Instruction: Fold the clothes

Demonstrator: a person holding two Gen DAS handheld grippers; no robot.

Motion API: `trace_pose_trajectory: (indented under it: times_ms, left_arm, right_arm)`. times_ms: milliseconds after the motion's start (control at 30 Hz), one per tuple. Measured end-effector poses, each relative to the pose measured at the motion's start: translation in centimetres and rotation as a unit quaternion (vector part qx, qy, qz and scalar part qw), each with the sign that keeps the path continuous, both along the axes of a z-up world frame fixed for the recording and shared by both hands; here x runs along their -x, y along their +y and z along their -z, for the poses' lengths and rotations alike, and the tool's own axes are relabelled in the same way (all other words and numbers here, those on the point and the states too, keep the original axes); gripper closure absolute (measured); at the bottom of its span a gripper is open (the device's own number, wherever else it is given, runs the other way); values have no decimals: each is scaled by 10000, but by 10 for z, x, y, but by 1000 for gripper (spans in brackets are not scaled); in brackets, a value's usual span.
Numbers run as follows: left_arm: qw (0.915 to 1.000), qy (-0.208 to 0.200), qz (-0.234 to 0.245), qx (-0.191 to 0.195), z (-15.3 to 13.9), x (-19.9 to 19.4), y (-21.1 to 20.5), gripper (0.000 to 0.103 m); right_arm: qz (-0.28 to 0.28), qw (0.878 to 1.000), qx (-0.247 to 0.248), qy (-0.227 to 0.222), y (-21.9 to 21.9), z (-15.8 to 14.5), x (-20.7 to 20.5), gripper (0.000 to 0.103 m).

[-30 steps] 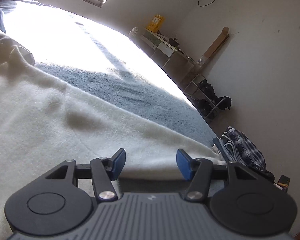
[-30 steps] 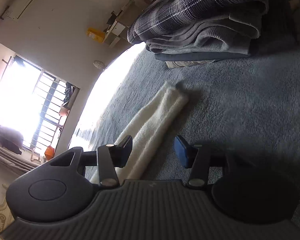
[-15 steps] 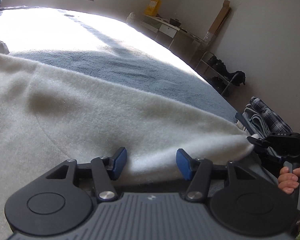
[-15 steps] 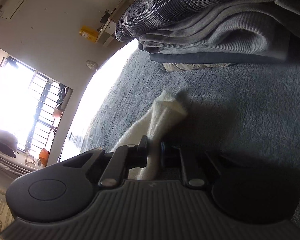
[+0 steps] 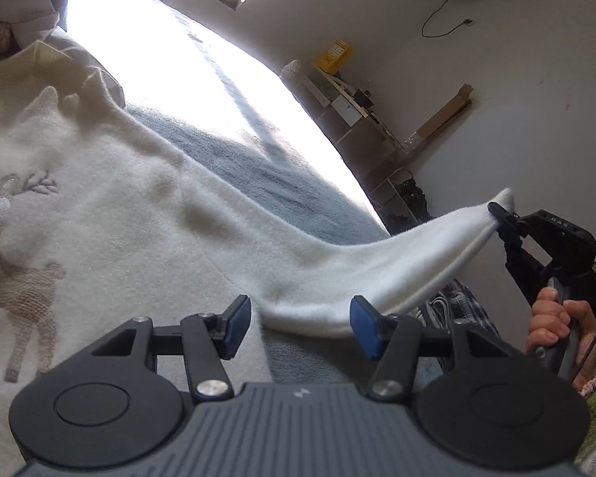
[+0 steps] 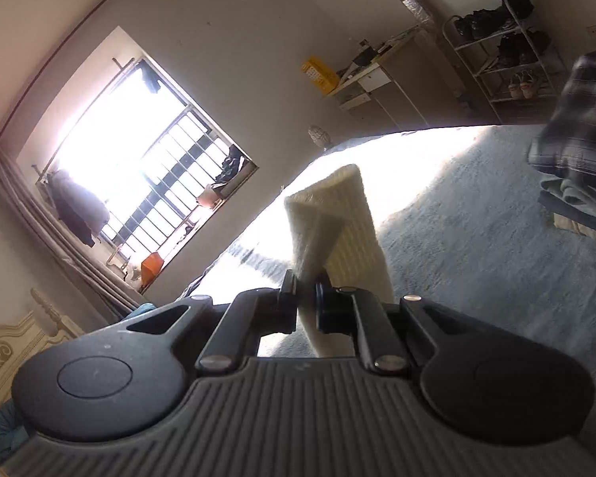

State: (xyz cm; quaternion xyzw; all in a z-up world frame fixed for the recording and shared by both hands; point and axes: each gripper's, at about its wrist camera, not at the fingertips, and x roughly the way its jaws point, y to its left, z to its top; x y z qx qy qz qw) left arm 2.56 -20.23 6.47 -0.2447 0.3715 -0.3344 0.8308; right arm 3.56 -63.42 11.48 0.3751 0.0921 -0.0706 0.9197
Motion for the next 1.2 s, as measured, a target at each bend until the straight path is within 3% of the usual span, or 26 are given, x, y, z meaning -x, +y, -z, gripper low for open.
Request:
trace_pose_trajectory:
  times_ms: [100, 167, 200, 333, 433, 567, 633, 700, 800, 867, 967, 1033, 1100, 1200]
  left_arm:
    - [9982, -500, -320, -96, -15, 30, 75, 46]
    - [9965, -623, -554, -52, -18, 49, 122, 45]
    - [9959, -620, -665, 9, -18, 58, 144, 45]
    - [9924, -389, -1129, 288, -2, 91, 221, 44]
    - [9923, -163, -1149, 434, 17, 111, 249, 44]
    - [9953, 225, -806, 486, 45, 122, 248, 45]
    - [9971, 313, -592, 369, 54, 124, 240, 45]
    - [9986, 329, -357, 219, 60, 126, 229, 44]
    - [9994, 351, -7, 20, 66, 124, 211, 45]
    - [9991, 396, 148, -46, 70, 123, 201, 45]
    - [9985, 433, 247, -207, 77, 122, 187, 45]
    - [9984, 392, 231, -344, 79, 123, 180, 46]
    - [9982, 331, 163, -464, 80, 124, 176, 48]
    - [9982, 266, 35, -541, 82, 124, 171, 49]
  right_arm:
    - [-1031, 9918, 600, -462, 70, -38, 5, 96]
    - [-1791, 9753, 1081, -711, 120, -55, 10, 96]
    - [-2260, 9609, 1382, -813, 149, -57, 18, 96]
    - [-3846, 8841, 2476, -953, 251, -46, 67, 96]
    - [-4651, 8253, 3168, -466, 308, -11, 120, 96]
    - [-4898, 7421, 4496, 852, 368, 55, 189, 94]
    - [-4751, 7243, 4847, 1211, 378, 75, 213, 91]
    - [-4500, 7458, 4752, 1243, 375, 72, 236, 85]
    - [-4265, 8223, 3642, 965, 352, 53, 261, 66]
    - [-3940, 8670, 2915, 901, 337, 49, 264, 53]
    - [-3413, 9238, 1355, 1082, 305, 73, 242, 53]
    - [-3179, 9399, 472, 1151, 290, 86, 232, 53]
    - [-3091, 9426, -245, 1238, 282, 102, 218, 53]
    - [-3070, 9392, -510, 1452, 291, 115, 204, 54]
